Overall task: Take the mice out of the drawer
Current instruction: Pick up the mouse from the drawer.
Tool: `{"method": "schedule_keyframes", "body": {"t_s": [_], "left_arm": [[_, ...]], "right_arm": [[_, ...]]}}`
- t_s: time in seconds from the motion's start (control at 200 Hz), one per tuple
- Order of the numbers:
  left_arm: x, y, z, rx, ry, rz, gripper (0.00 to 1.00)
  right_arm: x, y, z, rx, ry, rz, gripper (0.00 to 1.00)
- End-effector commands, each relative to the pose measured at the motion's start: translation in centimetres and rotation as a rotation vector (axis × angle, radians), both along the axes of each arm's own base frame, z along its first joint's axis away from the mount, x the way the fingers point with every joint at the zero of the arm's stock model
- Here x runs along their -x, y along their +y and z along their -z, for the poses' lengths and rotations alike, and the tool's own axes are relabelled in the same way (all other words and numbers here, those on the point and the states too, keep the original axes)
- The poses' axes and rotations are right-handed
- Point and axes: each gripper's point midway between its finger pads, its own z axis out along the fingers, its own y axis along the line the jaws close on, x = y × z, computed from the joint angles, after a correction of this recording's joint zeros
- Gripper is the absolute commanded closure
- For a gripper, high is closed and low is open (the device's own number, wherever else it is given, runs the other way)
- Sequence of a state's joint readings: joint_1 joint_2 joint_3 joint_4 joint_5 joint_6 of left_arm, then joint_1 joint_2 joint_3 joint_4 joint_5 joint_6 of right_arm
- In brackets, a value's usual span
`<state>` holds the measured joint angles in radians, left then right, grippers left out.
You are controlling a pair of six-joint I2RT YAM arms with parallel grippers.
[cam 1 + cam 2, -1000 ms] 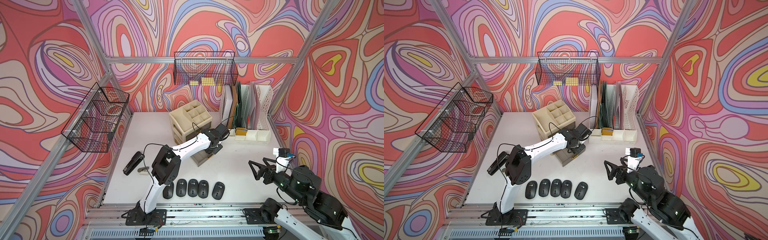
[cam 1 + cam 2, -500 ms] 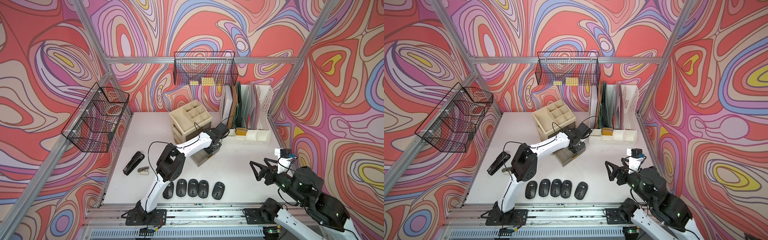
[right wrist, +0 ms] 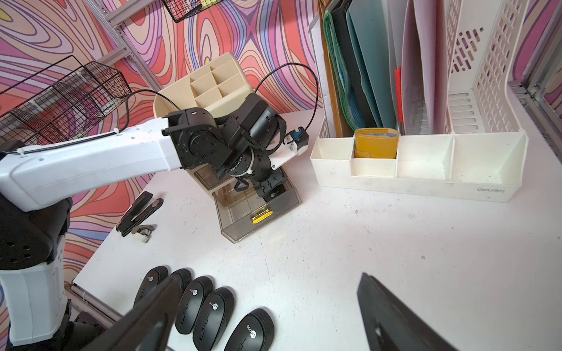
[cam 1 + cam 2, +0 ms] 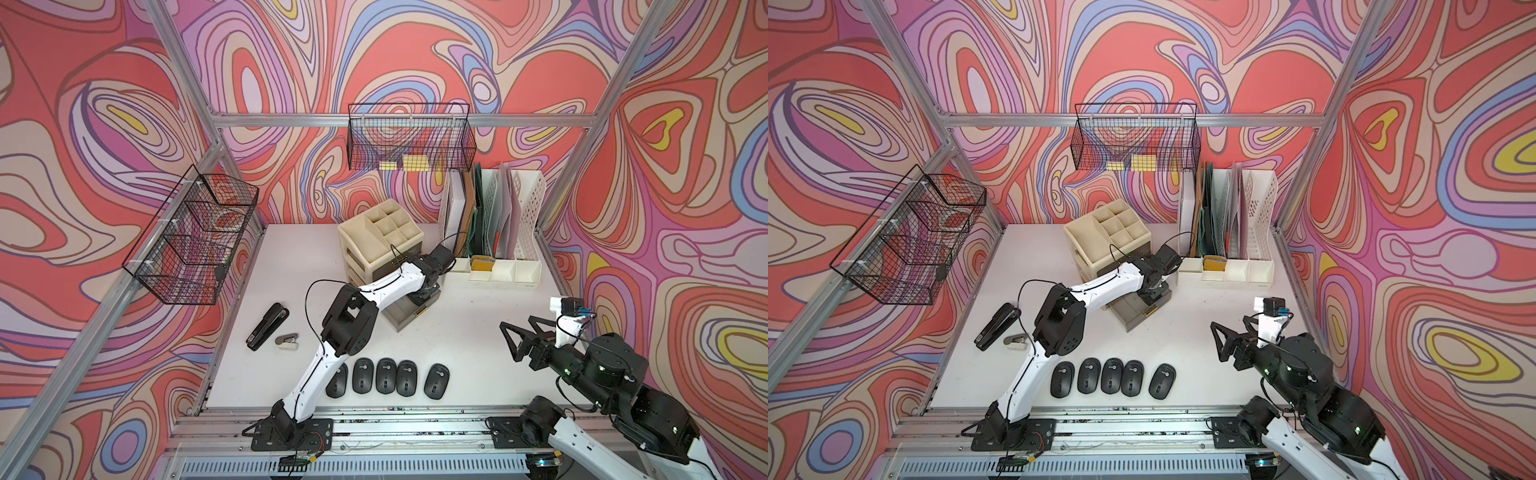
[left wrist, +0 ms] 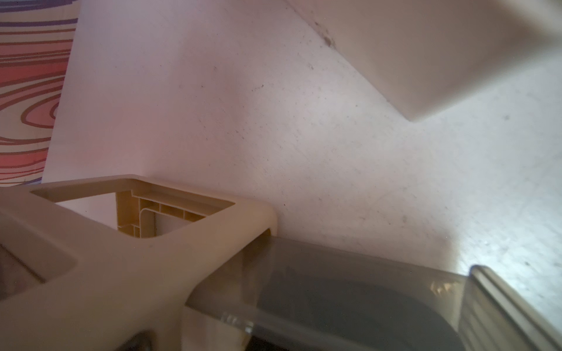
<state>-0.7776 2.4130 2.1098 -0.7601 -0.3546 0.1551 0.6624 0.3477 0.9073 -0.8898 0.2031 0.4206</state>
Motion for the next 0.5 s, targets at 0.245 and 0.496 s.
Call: {"method": "schedule_keyframes", "body": {"t_s": [0.245, 0.496], "left_arm": [[0.4, 3.3, 1.9, -0.15, 0.053, -0.056, 1.0], [2.1, 4.6, 2.2, -0.184, 0.116, -0.099, 1.0]], "right_arm": [[-0.2, -0.2, 0.4, 0.01, 0.004, 0.013, 0.04], [-0.1, -0.2, 0.3, 0.007, 0.0, 0.013, 0.04]]}}
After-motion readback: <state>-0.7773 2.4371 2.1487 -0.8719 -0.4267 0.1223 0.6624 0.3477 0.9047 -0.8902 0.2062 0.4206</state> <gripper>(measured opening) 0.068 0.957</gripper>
